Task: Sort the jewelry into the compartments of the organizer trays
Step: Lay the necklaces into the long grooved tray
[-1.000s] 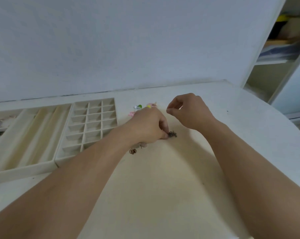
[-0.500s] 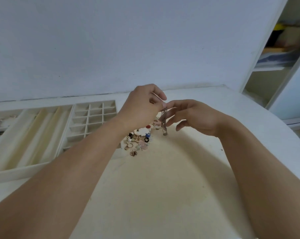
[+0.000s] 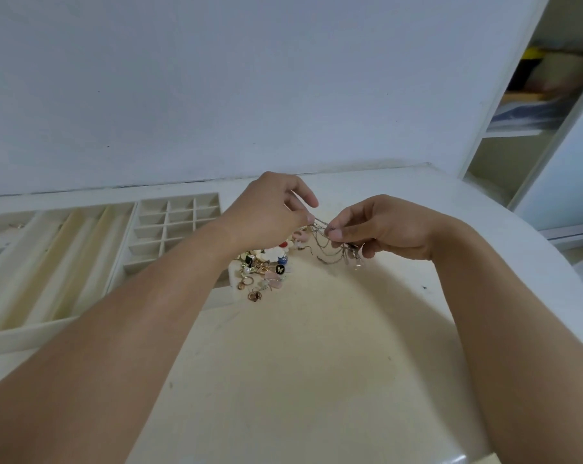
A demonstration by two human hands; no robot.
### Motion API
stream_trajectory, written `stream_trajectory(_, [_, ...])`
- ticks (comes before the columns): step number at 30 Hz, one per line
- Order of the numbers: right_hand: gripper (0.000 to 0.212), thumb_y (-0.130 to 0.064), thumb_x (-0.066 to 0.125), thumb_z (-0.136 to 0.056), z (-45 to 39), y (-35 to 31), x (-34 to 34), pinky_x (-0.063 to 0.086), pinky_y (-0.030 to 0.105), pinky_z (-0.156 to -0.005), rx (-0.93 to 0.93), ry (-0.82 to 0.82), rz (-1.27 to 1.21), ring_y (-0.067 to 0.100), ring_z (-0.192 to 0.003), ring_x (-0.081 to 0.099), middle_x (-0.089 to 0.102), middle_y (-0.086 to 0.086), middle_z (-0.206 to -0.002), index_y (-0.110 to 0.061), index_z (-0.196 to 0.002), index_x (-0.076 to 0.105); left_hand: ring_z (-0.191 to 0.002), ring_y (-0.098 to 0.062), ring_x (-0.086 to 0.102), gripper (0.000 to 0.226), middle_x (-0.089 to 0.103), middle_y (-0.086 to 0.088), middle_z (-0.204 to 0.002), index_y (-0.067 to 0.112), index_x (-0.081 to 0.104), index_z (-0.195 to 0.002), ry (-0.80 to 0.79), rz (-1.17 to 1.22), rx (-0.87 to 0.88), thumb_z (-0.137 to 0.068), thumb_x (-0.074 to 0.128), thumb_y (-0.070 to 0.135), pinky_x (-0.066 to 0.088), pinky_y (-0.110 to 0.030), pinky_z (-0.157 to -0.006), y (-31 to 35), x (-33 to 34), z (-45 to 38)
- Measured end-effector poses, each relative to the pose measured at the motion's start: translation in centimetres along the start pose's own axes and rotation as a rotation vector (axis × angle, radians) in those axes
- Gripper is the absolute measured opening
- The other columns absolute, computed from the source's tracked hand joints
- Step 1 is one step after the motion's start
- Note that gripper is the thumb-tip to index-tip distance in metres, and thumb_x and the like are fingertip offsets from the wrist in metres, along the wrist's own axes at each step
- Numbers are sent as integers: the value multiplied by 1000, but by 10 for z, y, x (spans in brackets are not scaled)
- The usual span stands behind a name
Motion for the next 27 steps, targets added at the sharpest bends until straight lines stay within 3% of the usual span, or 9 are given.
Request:
stream_trajectory(4, [21, -9, 74, -87, 1, 3, 2, 48, 25, -66, 43, -57, 11, 15, -74, 61, 72, 3, -89, -9, -109, 73, -53, 2, 63, 22, 74, 8, -86, 21, 69, -103, -2, -52, -4, -93, 58, 5, 56, -30, -57, -5, 2, -3])
stream_trajectory(9, [28, 2, 72, -86, 2, 2, 2, 51, 23, -64, 39, -61, -8, 18, -78, 67, 73, 6, -90, -11, -111, 71, -54, 9, 60, 21, 75, 9, -82, 21, 70, -103, -49, -124, -11, -91, 62, 6, 40, -8, -45, -12, 6, -6])
stream_trajectory(14, [33, 4, 73, -85, 2, 0, -5, 50, 24, -66, 1, 25, -5, 17, -76, 66, 73, 4, -91, -13, -113, 71, -55, 9, 58, 17, 73, 13, -75, 23, 70, -100, -113, -157, -18, -90, 70, 10, 42, -10, -48, -16, 12, -6])
stream_trajectory(20, [32, 6, 67, -88, 7, -20, -15, 45, 27, -65, -272, 197, -111, 20, -74, 62, 70, 5, -89, -14, -113, 69, -75, -19, 69, 18, 74, 12, -82, 24, 70, -101, -130, -159, -42, -87, 73, 12, 57, -34, -69, -16, 15, -4])
stream_trajectory(24, [32, 7, 68, -88, 10, -32, -10, 45, 29, -66, -450, 204, -175, 22, -73, 63, 68, 5, -90, -16, -110, 69, -91, -2, 64, 29, 70, 14, -106, 28, 70, -114, -131, -153, -19, -86, 77, 33, 49, -20, -77, -13, 18, -4])
stream_trajectory(27, [33, 10, 64, -90, 12, -39, -8, 46, 28, -67, -549, 219, -219, 23, -76, 66, 68, 3, -93, -16, -110, 68, -98, 1, 65, 24, 71, 16, -108, 25, 72, -113, -143, -36, 7, -91, 71, 34, 48, -15, -79, -8, 22, -3])
Point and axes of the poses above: each hand's wrist, its own z-axis away from the middle knuckle, its own x-axis out of the palm, y = z × x, the point moved 5 cm from there along -z, towards the middle knuckle
